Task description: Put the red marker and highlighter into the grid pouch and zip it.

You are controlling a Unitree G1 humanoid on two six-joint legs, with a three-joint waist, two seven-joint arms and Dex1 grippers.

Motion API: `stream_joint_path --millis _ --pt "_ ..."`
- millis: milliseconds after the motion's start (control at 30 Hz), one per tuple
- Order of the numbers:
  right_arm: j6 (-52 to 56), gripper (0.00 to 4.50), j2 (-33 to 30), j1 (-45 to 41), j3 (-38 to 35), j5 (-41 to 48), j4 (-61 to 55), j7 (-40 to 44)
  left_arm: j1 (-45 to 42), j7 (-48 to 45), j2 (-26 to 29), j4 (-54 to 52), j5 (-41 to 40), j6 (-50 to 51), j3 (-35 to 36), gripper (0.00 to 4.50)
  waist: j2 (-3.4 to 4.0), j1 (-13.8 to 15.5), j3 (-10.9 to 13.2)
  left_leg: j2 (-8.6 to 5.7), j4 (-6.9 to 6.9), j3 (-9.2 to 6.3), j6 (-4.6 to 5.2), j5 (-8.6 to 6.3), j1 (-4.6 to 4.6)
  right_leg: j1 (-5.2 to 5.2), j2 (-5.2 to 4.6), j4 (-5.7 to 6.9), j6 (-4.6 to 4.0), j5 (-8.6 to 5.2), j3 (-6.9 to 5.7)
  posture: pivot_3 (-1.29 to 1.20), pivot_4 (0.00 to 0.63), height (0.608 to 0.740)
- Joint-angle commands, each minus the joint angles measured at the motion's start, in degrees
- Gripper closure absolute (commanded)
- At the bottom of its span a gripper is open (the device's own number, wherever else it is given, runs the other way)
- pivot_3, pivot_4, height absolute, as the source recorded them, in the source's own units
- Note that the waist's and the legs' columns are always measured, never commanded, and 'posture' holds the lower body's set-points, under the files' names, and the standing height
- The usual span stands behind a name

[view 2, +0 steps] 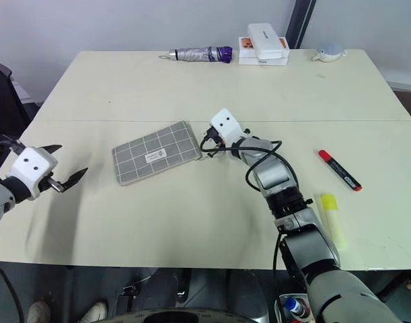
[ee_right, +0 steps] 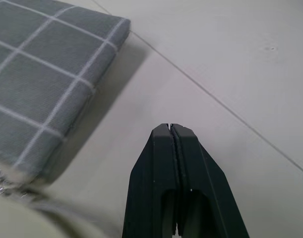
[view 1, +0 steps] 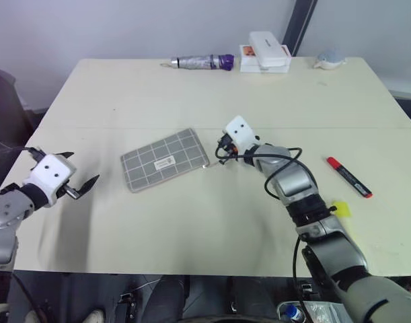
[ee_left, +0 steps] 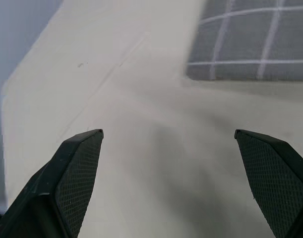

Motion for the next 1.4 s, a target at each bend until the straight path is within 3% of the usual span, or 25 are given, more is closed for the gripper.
stream_joint_path --millis 33,333,633,1100,1400 --pt "-1.34 4.47 2.34 -2.38 -0.97 -0.83 2.07 -1.50 -4.09 -0.23 0.62 5.50 3.94 -10.21 -3.67 0.00 -0.01 -0.09 -0.01 0.01 -0.02 -0.01 -0.04 0.02 -0.05 0.00 0.01 0.04 0.00 0.00 0.00 0.00 0.150 0.740" --pt "-0.13 4.47 6.98 -6.09 -1.93 -1.07 10.81 -1.89 -12.32 0.77 -0.73 20.65 11.23 -29.98 -13.14 0.00 0.03 -1.40 -0.04 0.00 0.00 0.00 -0.13 0.10 -0.21 -0.18 0.04 0.33 0.00 0.00 0.02 0.00 0.150 0.740" --pt "-1.28 4.47 8.70 -5.90 -0.60 -1.80 11.22 0.85 -15.39 -0.21 -1.55 27.54 11.29 -38.68 -16.58 0.00 0.03 -1.45 -0.06 -0.03 0.08 0.00 -0.13 0.10 -0.20 -0.21 0.09 0.52 0.00 0.00 0.01 0.00 0.150 0.740" --pt "-2.25 4.47 9.05 -5.35 0.08 -3.76 11.65 1.04 -9.20 -13.68 2.70 22.49 -4.45 -31.03 -12.99 0.00 0.03 -2.89 -0.07 -0.01 0.08 -0.03 -0.14 0.11 -0.20 -0.35 0.04 0.80 -0.01 0.00 0.02 0.00 0.150 0.740" --pt "-3.02 4.47 9.74 -5.79 -0.12 -4.01 12.82 0.71 -7.59 -17.97 5.42 20.52 -5.07 -31.27 -12.02 0.00 0.03 -3.00 -0.07 0.03 0.07 -0.05 -0.17 0.12 -0.17 -0.40 0.08 0.82 -0.02 -0.01 0.02 0.00 0.150 0.740"
